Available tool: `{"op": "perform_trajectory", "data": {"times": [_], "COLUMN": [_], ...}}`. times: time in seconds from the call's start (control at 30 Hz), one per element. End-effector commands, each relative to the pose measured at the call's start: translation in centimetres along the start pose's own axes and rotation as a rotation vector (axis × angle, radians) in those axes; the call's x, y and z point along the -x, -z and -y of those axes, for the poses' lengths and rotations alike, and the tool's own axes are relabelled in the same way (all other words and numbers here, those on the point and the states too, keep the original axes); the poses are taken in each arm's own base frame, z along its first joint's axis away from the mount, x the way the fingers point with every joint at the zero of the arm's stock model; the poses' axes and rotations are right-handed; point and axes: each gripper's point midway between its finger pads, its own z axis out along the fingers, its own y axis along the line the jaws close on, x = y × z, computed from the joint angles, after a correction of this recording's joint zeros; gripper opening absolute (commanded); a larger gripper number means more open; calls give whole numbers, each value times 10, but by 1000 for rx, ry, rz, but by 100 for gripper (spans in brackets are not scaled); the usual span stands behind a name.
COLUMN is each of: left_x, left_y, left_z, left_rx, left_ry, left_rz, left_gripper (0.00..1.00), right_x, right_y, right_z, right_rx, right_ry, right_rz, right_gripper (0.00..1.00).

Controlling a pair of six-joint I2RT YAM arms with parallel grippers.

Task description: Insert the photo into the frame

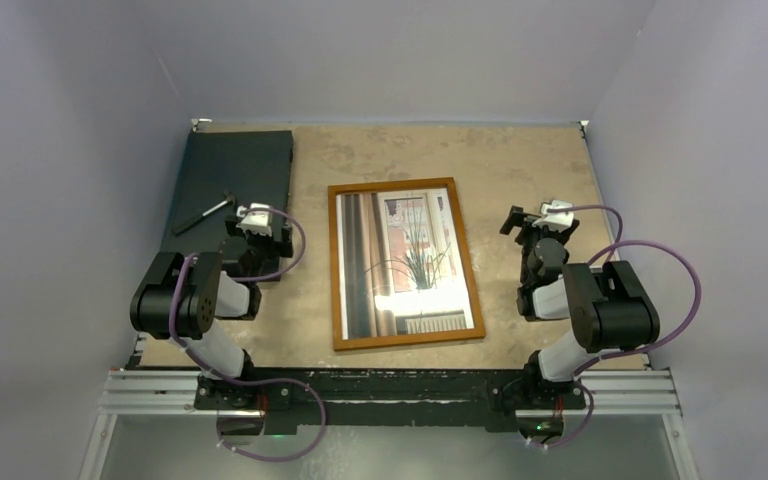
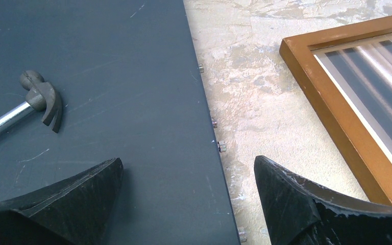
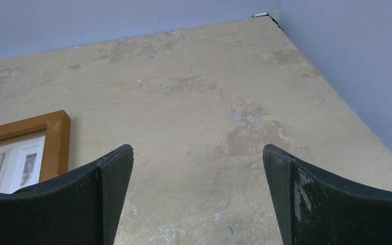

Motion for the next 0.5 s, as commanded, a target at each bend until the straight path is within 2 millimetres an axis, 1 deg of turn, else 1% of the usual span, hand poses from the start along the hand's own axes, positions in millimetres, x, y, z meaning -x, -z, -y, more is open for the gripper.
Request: {"op": "perform_trajectory", "data": {"times": [0.0, 0.47], "left_x": [13, 13], "left_y": [-6, -7], "left_z": [1, 0], "left_rx": [-12, -8], "left_ry": [17, 15], "left_rz": [46, 43], "left_gripper": [100, 100], "right_x": [23, 23], "right_y": [-4, -4], "right_z": [-3, -3], "right_rx": [11, 11], "right_ry": [0, 1], "right_rz": [81, 83], "right_gripper": [99, 99]}}
